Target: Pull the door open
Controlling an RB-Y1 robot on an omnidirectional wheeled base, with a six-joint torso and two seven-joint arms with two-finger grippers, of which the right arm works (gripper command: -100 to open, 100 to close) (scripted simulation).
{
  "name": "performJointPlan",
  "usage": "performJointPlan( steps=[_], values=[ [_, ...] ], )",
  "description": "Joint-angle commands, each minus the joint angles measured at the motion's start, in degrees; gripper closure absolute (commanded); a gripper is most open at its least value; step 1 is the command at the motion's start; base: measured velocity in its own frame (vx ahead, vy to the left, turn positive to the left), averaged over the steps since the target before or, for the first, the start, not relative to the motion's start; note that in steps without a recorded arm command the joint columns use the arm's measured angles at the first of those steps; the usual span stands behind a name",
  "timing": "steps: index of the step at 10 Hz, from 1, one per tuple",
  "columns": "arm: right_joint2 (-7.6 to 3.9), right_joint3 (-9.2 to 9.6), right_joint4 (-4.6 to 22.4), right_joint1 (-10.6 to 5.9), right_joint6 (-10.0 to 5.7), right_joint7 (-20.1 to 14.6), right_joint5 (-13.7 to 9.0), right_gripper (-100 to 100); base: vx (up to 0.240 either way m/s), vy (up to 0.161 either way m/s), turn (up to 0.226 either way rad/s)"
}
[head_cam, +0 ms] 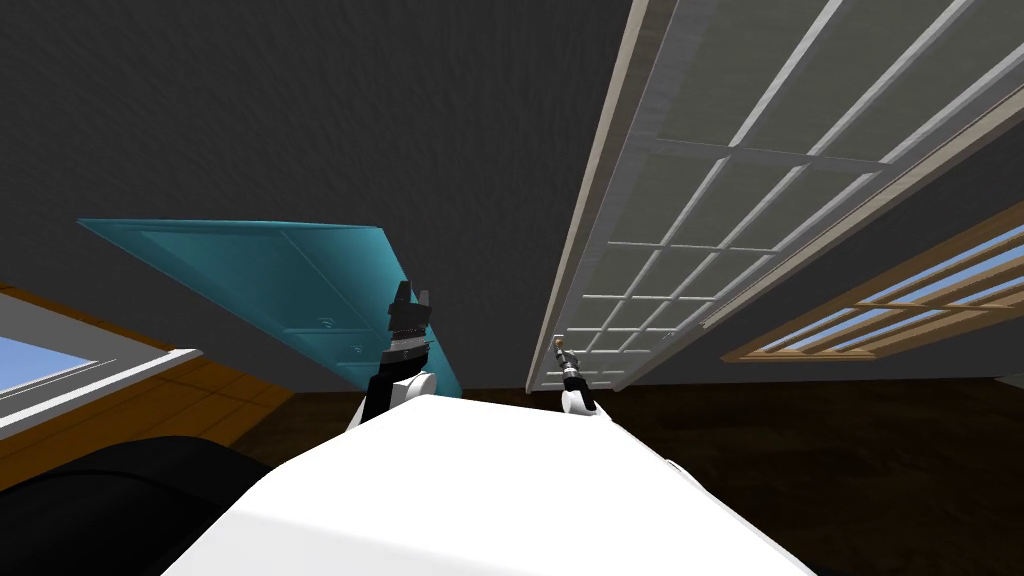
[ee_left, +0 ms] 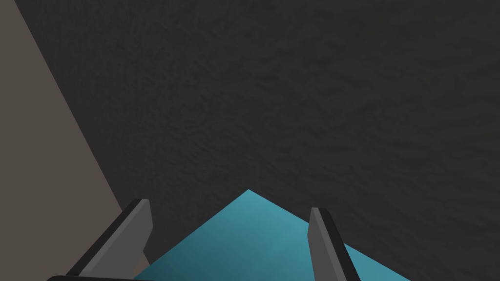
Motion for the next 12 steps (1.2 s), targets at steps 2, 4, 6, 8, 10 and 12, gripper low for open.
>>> performJointPlan(
  steps=[2, 4, 6, 8, 10, 12],
  values=[
    [-0.71, -1.81, 2.9, -0.17, 1.15, -1.0, -1.0, 100, -0.003, 0.008, 0.004],
    [-0.71, -3.82, 3.5, -0.42, 3.45, -1.5, -2.1, 100, -0.027, 0.020, -0.001],
    [-0.72, -5.30, 4.0, -0.67, 5.75, -2.0, -3.1, 100, -0.007, 0.011, 0.002],
    [-0.72, -5.83, 4.0, -0.67, 5.75, -2.0, -3.1, 100, -0.009, 0.006, -0.021],
    [-0.72, -5.83, 2.9, -0.67, 5.75, -2.0, -3.1, 100, 0.000, -0.002, 0.017],
    [-0.72, -5.83, 1.1, -0.67, 5.75, -2.0, -3.1, 100, -0.005, 0.008, -0.021]
  ],
)
